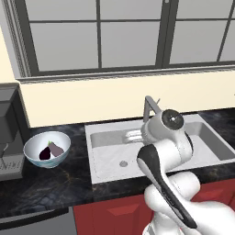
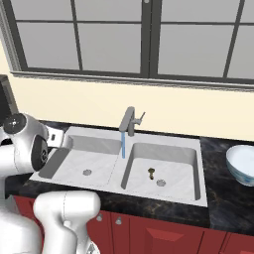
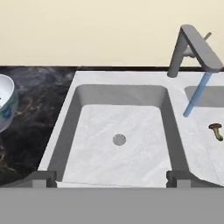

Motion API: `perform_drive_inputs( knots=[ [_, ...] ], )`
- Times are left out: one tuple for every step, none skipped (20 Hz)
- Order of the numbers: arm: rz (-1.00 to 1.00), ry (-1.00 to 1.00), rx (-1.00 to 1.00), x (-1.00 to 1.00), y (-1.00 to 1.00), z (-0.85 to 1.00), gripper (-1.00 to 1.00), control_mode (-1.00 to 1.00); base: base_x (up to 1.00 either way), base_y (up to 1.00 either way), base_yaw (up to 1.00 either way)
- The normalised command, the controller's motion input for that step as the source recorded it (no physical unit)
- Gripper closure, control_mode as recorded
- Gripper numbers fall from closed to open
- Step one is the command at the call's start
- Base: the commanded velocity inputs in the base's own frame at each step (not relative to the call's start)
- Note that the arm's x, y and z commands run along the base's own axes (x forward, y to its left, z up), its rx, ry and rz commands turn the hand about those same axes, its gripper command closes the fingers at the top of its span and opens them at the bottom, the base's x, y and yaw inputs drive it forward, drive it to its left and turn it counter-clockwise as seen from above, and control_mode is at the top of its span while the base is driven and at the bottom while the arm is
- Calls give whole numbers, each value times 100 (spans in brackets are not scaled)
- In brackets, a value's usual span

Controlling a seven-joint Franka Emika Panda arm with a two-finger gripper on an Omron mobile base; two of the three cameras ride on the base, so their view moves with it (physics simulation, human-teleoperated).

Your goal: Pick the eggplants from the sink and place them in one bowl. Place the mushroom in the other bowl. Then turn off the sink faucet.

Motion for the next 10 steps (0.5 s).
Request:
perform_drive_inputs(
  knots=[
    [-11, 5, 6, -21, -94, 3, -100, -100, 0, 0, 0],
    [-10, 5, 5, -16, -94, 0, -100, -100, 0, 0, 0],
    [-9, 5, 4, -11, -93, 0, -100, -100, 0, 0, 0],
    [-9, 5, 3, -4, -89, 0, -100, -100, 0, 0, 0],
    [-8, 5, 1, 0, -87, 0, -100, -100, 0, 0, 0],
    [-7, 7, 0, 0, -85, 0, -100, -100, 0, 0, 0],
    [-6, 5, 0, 0, -87, 0, -100, -100, 0, 0, 0],
    [-6, 1, 0, 0, -88, -14, -100, -100, 0, 0, 0],
    [-6, 0, 0, 0, -90, -21, -100, -100, 0, 0, 0],
    [-5, 0, 0, 0, -91, -20, -100, -100, 0, 0, 0]
  ],
)
